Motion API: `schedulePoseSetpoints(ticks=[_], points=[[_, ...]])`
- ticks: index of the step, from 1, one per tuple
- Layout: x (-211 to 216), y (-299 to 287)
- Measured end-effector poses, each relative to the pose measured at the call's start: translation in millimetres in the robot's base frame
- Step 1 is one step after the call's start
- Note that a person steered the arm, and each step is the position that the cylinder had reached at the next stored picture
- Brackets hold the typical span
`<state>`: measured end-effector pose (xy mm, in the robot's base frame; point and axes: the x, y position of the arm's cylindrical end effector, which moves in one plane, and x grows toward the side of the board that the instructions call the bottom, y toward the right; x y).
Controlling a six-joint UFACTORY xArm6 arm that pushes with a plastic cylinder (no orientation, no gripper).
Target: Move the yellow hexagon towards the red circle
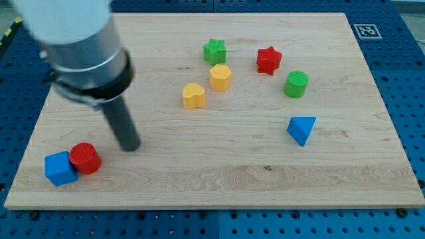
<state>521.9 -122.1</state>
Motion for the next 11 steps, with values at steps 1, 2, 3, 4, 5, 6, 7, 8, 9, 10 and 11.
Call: schedulePoseSetpoints(ticks=[1, 2, 3, 4, 5, 6, 7, 8, 9, 10, 11], points=[[-52.0, 10.2], [-111.2, 16.6], [-121.6, 92.3], [-99.5, 136.8], [-89.3, 111.0], [-95.2, 80.9], [-95.2, 55.6], [-82.7, 47.5], [-54.8, 47.5], [-39.5, 38.2], [-39.4, 13.0]])
